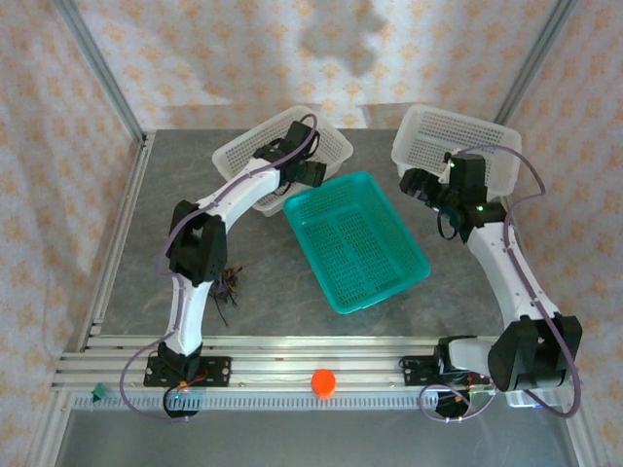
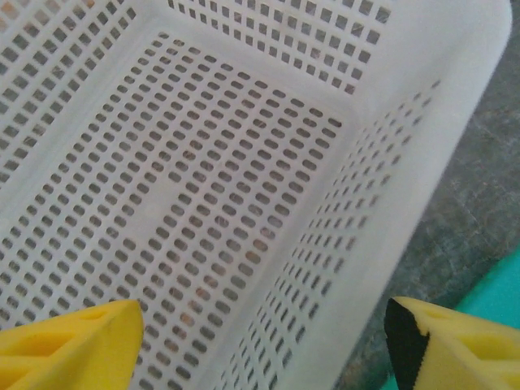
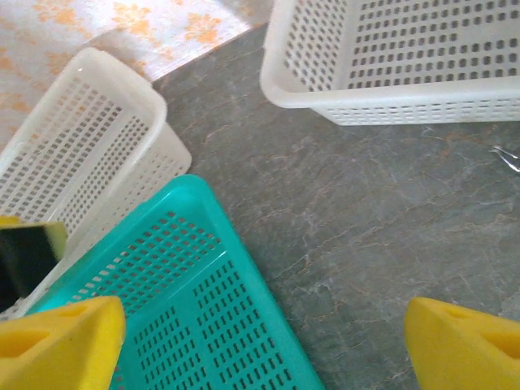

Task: Untangle the cables

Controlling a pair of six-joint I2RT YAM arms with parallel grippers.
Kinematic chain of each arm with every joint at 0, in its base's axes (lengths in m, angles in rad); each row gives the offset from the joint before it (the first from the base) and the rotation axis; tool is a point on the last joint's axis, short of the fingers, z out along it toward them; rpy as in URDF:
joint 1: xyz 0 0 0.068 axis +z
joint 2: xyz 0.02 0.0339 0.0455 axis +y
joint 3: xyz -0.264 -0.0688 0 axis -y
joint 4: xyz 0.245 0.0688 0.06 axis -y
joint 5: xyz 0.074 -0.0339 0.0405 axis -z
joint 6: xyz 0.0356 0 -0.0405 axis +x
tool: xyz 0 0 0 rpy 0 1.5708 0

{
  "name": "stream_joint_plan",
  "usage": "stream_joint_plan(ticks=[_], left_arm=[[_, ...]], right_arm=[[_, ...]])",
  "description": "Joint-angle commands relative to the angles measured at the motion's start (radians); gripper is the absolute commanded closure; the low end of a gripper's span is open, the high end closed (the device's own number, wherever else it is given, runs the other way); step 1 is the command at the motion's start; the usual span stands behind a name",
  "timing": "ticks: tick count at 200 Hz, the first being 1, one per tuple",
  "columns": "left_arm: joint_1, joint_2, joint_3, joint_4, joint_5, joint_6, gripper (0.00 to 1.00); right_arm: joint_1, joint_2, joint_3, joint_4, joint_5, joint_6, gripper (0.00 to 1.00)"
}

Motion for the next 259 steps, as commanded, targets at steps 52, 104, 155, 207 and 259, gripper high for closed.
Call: stream_joint_plan(ticks=[52, 104, 155, 207, 259], left_arm=[[0.024, 0.161, 0.249, -0.152, 0.077, 0.063, 0.32], [0.033, 0.167, 0.244, -0.150, 0.166, 0.072, 0.30], [0.035, 0.161, 0.233, -0.152, 0.221, 0.093, 0.26], [0.039, 0.081, 0.194, -0.077, 0.245, 0.085, 0.15], [0.039, 0.083, 0.168, -0.103, 0.303, 0.140, 0.16]], right_arm=[[0.034, -0.032, 0.027, -0.033, -0.015, -0.036, 0.15], [0.036, -0.025, 0.025, -0.033, -0.024, -0.033, 0.17], [0.037, -0.021, 0.015, -0.031, -0.027, -0.029, 0.17], [0.039, -0.017, 0.013, -0.025, -0.040, -0.023, 0.18], [0.044, -0.018, 0.018, -0.031, -0.058, -0.029, 0.18]])
